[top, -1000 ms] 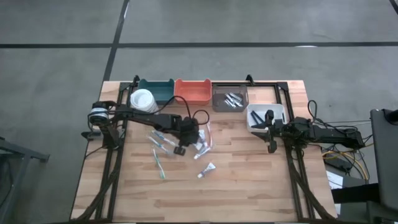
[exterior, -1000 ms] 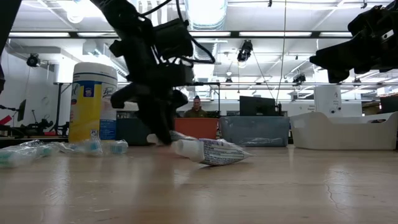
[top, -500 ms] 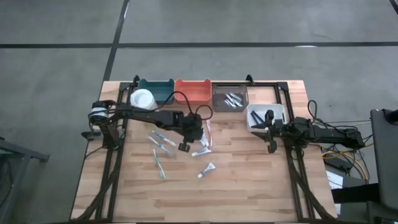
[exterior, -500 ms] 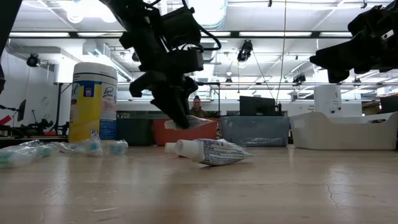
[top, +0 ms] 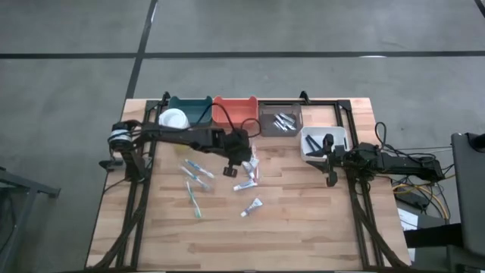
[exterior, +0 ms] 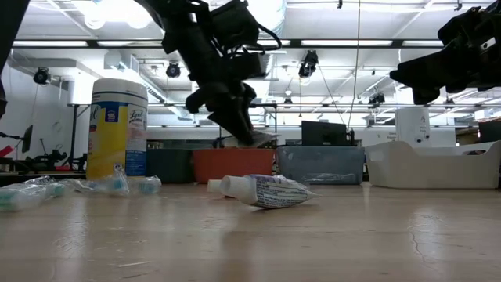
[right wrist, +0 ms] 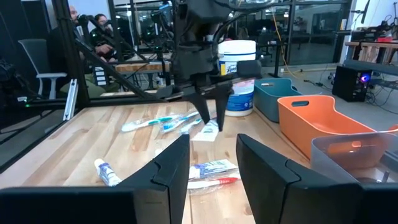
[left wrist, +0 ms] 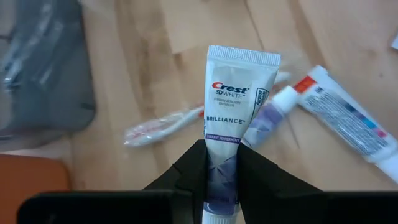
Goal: Pick & Place Travel size toiletries
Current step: Put the toothpaste into the orange bin
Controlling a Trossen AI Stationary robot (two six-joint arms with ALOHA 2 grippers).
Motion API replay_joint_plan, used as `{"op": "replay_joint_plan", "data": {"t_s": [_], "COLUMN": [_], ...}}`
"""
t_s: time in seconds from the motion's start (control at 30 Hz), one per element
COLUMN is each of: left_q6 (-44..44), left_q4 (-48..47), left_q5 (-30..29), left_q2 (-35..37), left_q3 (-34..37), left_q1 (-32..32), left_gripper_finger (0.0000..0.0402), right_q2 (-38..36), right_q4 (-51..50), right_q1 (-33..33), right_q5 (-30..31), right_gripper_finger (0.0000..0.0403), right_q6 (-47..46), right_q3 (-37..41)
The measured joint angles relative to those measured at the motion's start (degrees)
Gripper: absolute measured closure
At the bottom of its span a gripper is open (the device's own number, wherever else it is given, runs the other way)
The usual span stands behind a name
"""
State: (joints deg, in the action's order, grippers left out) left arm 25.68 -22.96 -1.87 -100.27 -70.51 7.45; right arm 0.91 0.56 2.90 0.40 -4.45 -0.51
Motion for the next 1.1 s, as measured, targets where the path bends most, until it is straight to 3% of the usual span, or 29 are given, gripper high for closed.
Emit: {"op": "replay_joint_plan", "data": {"t_s": [0.23,0.57,1.1], "left_q6": [0.0,-0.1,-0.2], "left_q4": [4.9,12.4,17.0], "left_q5": [-4.1,-4.1,-4.2], "left_q2": [0.0,0.0,-3.0], "left_q3": [-0.3,-0.3,-0.3], "left_q1": [3.8,11.0,19.1], "left_gripper_finger": [0.0326,0.0326,0.0326], "right_q2": [0.0,0.0,0.0], "right_q4": [0.0,0.0,0.0], "right_q1": [0.0,0.0,0.0], "right_q5": [0.0,0.0,0.0], "right_gripper_finger": [0.0283,0.0282,0.0279], "right_q6": [0.0,0.0,0.0], "right_q3": [0.0,0.0,0.0]}}
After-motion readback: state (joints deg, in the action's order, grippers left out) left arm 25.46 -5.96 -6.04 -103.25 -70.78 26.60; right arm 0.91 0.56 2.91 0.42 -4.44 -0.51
